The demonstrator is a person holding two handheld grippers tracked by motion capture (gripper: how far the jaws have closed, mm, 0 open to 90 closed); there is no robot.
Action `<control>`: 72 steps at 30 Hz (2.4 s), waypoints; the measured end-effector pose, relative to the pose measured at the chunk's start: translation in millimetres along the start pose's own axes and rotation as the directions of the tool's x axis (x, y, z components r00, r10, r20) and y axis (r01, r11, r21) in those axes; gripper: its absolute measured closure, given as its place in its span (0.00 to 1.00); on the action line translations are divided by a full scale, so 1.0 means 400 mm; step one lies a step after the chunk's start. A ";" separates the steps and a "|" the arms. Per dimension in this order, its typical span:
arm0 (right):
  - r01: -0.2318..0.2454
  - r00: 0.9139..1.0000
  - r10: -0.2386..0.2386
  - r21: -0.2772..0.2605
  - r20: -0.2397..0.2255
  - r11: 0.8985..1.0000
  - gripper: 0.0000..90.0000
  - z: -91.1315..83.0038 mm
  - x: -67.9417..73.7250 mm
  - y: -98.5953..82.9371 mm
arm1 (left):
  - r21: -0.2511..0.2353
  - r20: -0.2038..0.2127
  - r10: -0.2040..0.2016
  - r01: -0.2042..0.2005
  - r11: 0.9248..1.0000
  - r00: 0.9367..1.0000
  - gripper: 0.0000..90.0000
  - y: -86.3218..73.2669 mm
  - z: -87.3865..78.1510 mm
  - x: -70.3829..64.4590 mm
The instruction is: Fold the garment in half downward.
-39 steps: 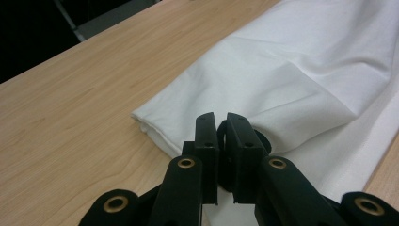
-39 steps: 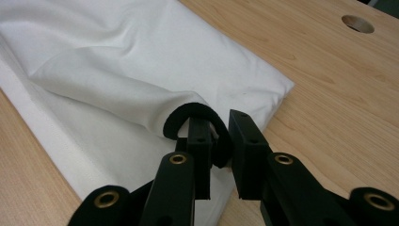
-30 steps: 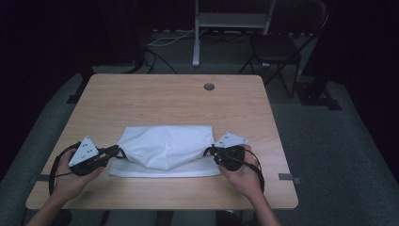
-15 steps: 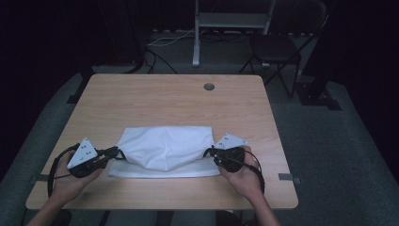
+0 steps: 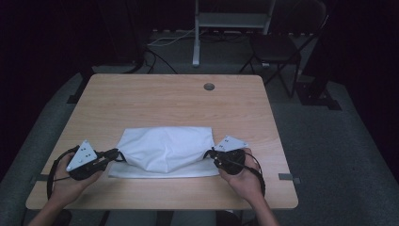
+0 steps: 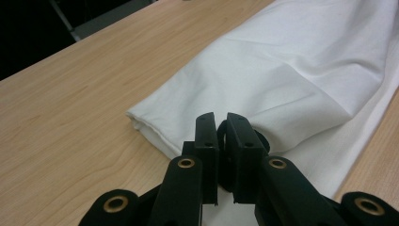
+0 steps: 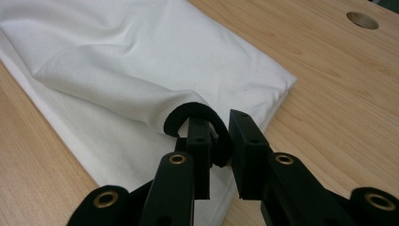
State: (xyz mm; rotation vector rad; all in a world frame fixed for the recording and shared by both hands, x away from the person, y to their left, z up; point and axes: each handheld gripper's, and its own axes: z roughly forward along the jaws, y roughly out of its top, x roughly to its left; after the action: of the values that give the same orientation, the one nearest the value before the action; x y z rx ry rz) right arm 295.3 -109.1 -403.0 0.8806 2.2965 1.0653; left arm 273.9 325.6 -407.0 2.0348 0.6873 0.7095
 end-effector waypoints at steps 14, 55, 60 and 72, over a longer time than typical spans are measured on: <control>0.002 1.000 -0.001 0.012 -0.008 1.000 0.88 -0.001 0.009 -0.015 | 0.008 0.018 -0.006 0.006 1.000 1.000 0.93 -0.011 -0.004 -0.008; 0.048 0.996 -0.038 0.121 -0.082 0.992 0.77 -0.015 0.018 -0.078 | 0.028 0.061 -0.031 0.029 0.999 0.998 0.87 -0.051 -0.018 -0.018; 0.049 0.995 -0.037 0.126 -0.096 0.991 0.74 -0.034 0.017 -0.086 | 0.016 0.067 -0.037 0.036 0.999 0.997 0.85 -0.055 -0.037 -0.015; -0.006 0.997 0.008 0.027 -0.071 1.000 0.69 -0.050 -0.007 -0.028 | -0.035 0.058 -0.063 0.065 0.997 0.996 0.81 -0.020 -0.066 0.019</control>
State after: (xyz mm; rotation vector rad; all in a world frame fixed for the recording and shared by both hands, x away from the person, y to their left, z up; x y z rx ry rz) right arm 280.6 -126.5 -399.9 0.8750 2.3725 1.0873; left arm 259.1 348.7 -399.7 1.9825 0.6985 0.6203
